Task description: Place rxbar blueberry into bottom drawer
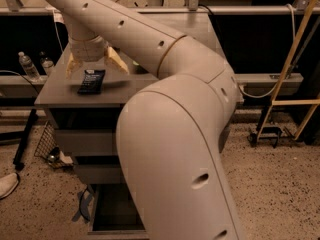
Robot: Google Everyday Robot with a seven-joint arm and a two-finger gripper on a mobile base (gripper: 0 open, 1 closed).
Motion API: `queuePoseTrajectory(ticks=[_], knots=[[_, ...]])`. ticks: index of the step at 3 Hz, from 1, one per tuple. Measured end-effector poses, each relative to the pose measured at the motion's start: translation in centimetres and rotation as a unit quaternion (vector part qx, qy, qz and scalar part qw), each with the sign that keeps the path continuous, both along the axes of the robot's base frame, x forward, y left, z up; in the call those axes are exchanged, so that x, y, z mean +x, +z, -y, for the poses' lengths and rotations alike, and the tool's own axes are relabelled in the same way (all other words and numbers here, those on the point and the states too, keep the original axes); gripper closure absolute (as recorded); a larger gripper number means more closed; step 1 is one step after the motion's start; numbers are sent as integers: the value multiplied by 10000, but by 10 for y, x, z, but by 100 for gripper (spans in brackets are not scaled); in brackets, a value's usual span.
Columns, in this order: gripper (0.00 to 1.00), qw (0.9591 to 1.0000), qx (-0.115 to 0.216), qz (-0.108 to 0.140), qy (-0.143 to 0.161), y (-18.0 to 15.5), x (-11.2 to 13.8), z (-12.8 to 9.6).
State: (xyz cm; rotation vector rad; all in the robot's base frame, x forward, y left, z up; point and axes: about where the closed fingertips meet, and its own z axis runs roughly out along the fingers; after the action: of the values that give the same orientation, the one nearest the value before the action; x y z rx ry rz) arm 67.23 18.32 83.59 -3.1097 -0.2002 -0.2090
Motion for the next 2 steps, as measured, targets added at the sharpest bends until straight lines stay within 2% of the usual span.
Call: queuePoseTrajectory(ticks=[1, 2], knots=[[0, 9999, -65, -94, 10, -8, -3, -16], [0, 9998, -49, -205, 16, -15, -2, -21]])
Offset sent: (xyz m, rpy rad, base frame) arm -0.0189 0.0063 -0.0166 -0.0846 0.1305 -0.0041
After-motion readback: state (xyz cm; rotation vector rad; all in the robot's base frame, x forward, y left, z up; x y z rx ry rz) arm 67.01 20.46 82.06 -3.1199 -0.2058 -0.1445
